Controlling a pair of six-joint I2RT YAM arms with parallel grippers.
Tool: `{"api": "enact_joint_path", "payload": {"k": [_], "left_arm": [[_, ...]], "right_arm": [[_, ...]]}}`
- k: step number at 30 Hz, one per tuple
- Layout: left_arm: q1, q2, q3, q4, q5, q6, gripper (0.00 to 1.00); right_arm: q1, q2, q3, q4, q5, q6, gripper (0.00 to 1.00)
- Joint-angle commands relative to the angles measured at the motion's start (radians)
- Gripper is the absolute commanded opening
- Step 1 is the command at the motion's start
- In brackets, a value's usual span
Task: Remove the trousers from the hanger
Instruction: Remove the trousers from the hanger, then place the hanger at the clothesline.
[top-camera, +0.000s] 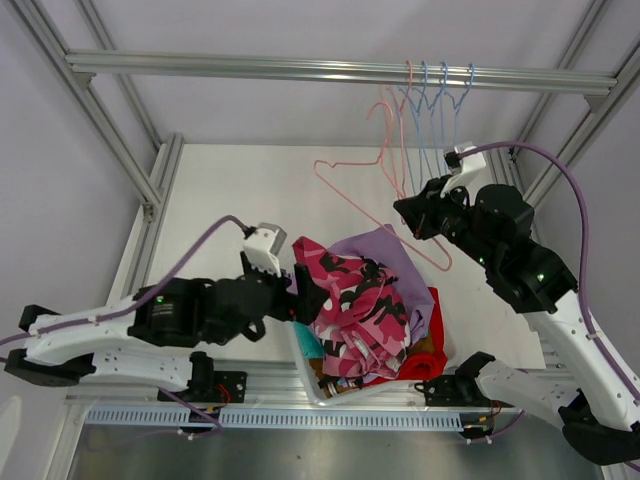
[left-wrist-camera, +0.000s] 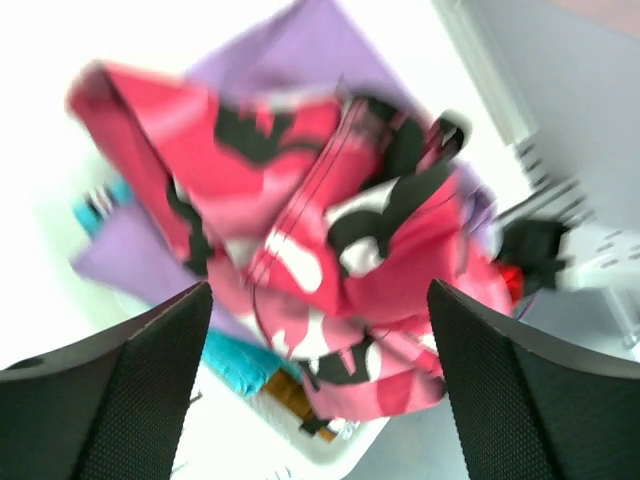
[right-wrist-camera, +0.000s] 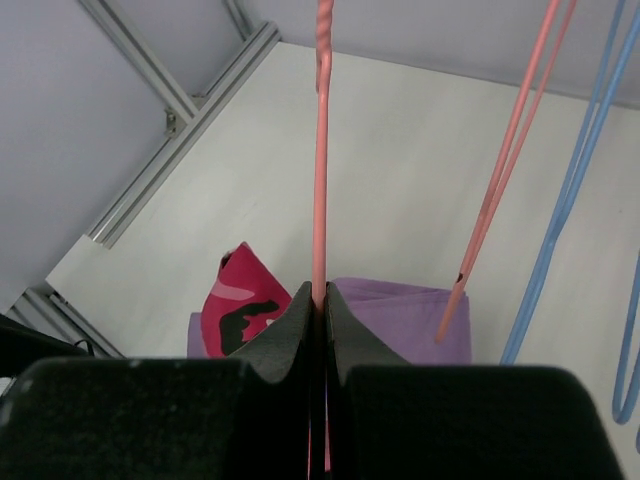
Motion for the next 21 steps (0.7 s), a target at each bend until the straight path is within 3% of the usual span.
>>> {"api": "enact_joint_path", "payload": {"k": [1,3,9,15,21], "left_arm": [[0.017,-0.057,0.089,0.046,-0.093,0.200,0.93],[0.046,-0.093,0.089,0.127,-0.105,0.308,0.94],[0.305,-0.113,0.063,0.274,-0.016,0.468,0.97],[0.428,-0.078,0.022,0.411,-0.028,0.566,0.99],[0.594,-0.105,-0.140,0.518,0.114,0.556,0.99]], "right_arm": [[0.006,0.012,0.059,0.041,0.067,-0.030,0.00],[0.009,0.025,0.083,0.035,0.115,-0.044,0.00],[0.041,0.012,0.088,0.101,0.250,-0.100,0.00],[0.087,0.072,0.140,0.127,0.376,-0.160,0.00],[0.116,0.161,0.194,0.179,0.462,-0.229,0.00]]}}
